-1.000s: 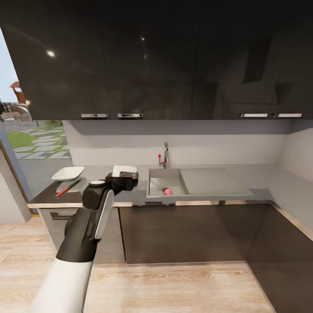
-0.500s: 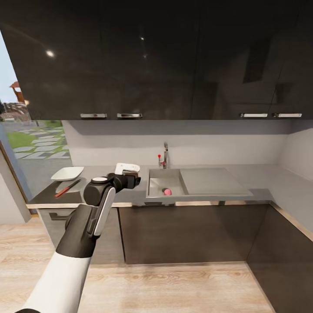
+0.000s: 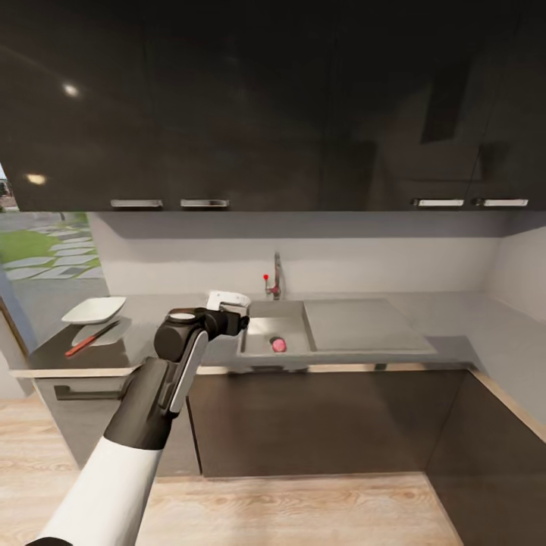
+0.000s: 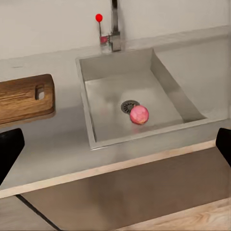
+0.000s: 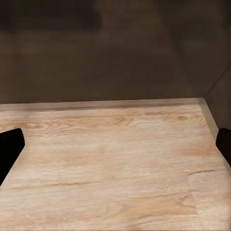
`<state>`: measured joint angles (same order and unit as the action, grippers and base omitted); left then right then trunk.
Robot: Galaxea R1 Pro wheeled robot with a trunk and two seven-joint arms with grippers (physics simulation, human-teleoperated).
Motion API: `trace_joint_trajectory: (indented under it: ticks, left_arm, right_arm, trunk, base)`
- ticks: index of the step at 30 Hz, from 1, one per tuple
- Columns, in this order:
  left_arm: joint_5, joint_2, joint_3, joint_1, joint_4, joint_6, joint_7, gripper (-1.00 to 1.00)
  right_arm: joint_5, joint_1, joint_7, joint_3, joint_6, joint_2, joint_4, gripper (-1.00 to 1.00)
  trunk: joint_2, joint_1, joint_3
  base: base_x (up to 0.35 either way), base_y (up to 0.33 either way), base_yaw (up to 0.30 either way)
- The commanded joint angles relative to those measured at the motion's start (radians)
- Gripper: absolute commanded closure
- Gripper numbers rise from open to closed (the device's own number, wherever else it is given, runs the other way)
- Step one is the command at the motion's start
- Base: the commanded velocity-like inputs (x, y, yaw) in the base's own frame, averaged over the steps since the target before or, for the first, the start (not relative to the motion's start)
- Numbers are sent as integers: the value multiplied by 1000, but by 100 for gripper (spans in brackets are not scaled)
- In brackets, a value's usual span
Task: In the kitchen, take the Vidalia onion out of the sink, dice it on the chopping board with the paring knife, put the diced onion into the bowl on the countertop, then place both the paring knife and the chopping board into the sink.
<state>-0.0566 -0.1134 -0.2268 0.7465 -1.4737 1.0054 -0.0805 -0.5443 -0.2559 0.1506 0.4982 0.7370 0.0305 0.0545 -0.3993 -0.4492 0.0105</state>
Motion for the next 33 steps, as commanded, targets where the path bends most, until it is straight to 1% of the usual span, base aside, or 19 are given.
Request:
trace_joint_trajectory:
  ticks: [1, 4, 7, 9, 11, 13, 15, 18, 21, 25, 29, 33]
  left_arm:
    - [-6, 0, -3, 1, 9, 4, -8, -100]
    - [-6, -1, -4, 1, 50, 2, -10, -100]
    - [-7, -2, -5, 1, 81, 1, -11, -100]
    - [-7, -4, -5, 1, 88, 1, -11, -100]
    - [-8, -4, -5, 1, 93, 1, -11, -100]
    - [-8, -4, -5, 1, 95, 1, -11, -100]
    - [-8, -4, -4, 1, 95, 1, -12, -100]
    - [-8, -3, -3, 0, 96, 1, -12, -100]
    - [-8, -3, -4, 0, 96, 1, -11, -100]
    - [-8, -4, -3, 1, 113, 1, -10, -100]
    - [-8, -5, -3, 1, 140, 0, -10, -100]
    - [-8, -4, -3, 1, 149, -1, -10, -100]
  right_arm:
    - [-10, 0, 7, 4, 0, 0, -6, -100]
    - [-9, 0, 8, 5, -2, -2, -24, -100]
    - [-8, 1, 8, 5, -41, -2, -33, -100]
    - [-8, 7, 7, 5, -99, -2, -34, -100]
    - [-8, 14, 4, 5, -188, -1, -35, -100]
    - [-8, 17, 2, 5, -238, 0, -36, -100]
    - [-8, 18, 1, 5, -266, 0, -36, -100]
    - [-8, 21, 0, 5, -292, 1, -36, -100]
    - [-8, 22, 1, 5, -298, 0, -36, -100]
    - [-2, 23, 1, 6, -327, -1, -35, -100]
    - [14, 23, 1, 6, -354, -2, -35, -100]
    - [29, 23, 1, 6, -360, -3, -35, -100]
  trunk:
    - [-1, -1, 0]
    - [-1, -1, 0]
    - [-1, -1, 1]
    - [-1, -1, 2]
    - [-1, -1, 4]
    - [-1, -1, 6]
    - [-1, -1, 8]
    - [-1, -1, 8]
    - [-1, -1, 8]
    - [-1, -1, 6]
    - [-1, -1, 0]
    - [-1, -1, -5]
  base:
    - [217, -228, 0]
    - [211, -227, -5]
    - [207, -221, -87]
    - [204, -213, -134]
    - [160, -166, -165]
    - [90, -93, -171]
    - [46, -48, -118]
    - [20, -21, -46]
    - [56, -60, -9]
    - [154, -158, -2]
    - [182, -183, -1]
    - [67, -66, 0]
